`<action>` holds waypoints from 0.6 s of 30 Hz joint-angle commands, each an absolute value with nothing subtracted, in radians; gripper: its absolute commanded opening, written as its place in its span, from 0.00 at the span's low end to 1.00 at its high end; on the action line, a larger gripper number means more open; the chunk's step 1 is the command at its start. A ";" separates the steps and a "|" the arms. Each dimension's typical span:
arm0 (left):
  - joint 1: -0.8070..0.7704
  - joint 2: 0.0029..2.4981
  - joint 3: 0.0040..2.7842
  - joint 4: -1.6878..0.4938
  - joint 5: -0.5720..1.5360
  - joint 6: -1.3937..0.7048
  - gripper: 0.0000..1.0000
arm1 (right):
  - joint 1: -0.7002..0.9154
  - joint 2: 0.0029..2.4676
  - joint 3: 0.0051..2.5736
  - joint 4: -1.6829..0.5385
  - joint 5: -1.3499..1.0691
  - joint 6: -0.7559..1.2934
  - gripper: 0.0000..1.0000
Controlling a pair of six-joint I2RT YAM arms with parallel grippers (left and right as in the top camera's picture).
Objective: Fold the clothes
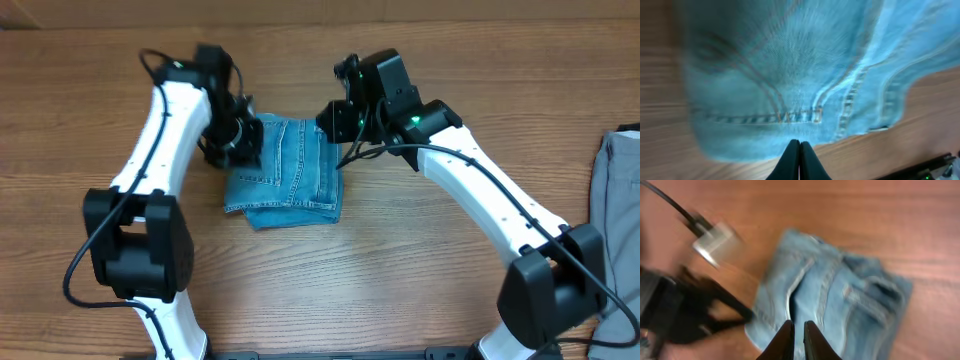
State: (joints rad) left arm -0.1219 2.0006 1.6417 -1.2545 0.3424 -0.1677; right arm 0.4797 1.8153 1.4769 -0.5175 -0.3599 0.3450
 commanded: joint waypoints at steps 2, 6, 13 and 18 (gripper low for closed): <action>-0.121 2.003 1.466 -1.137 0.359 -0.241 0.04 | 0.485 1.924 1.419 -0.451 -0.361 0.407 0.11; -0.121 2.003 1.341 -1.005 0.335 -0.245 0.04 | 0.472 2.064 1.408 -0.414 -0.352 0.429 0.11; -0.118 2.002 1.276 -0.990 0.253 -0.247 0.04 | 0.392 2.195 1.409 -0.468 -0.319 0.480 0.08; -0.117 1.999 1.319 -1.000 0.288 -0.248 0.04 | 0.368 2.105 1.441 -0.593 -0.361 0.355 0.09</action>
State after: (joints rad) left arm -0.1223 1.9823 1.3258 -0.9710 0.3450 -0.2340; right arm 0.4210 2.1403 1.4467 -0.5243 -0.4587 0.4244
